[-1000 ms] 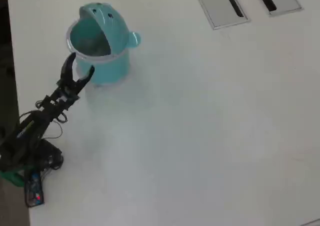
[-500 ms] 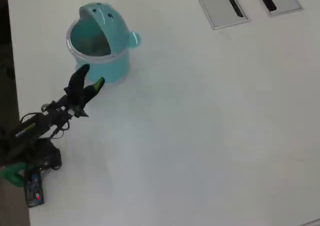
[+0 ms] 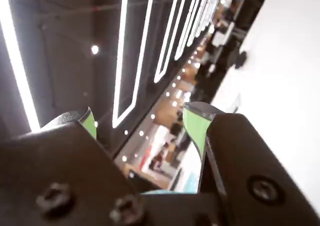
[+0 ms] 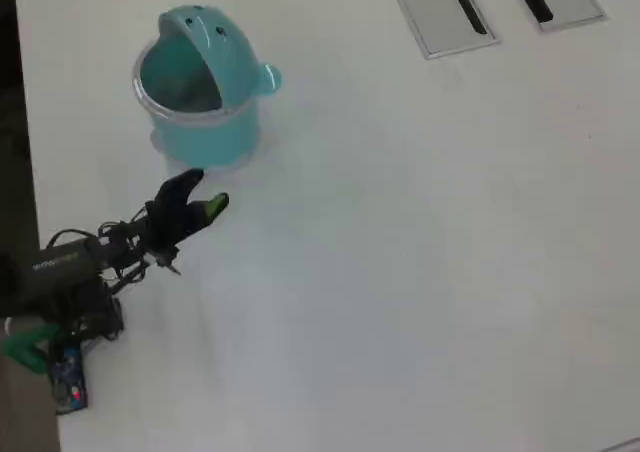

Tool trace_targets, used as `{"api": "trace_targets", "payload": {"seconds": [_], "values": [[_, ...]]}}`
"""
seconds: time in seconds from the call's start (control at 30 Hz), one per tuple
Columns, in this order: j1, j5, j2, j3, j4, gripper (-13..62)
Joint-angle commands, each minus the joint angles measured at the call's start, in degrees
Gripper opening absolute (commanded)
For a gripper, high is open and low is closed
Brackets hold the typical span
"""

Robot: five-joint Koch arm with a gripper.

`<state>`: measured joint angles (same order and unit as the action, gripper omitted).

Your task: Grasp RGB lego blocks and put them in the bin one by one.

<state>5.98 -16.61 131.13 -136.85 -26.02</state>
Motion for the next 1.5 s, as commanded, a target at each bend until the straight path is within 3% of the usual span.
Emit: {"api": "trace_targets", "payload": {"seconds": [0.0,1.07,1.47], "values": [[-1.41,2.46,4.31,2.29,-5.63,32.7],[-5.1,7.03,4.31,-37.53,-39.64,32.7],[-6.24,8.53,4.22,-44.56,-43.24,33.1]]}}
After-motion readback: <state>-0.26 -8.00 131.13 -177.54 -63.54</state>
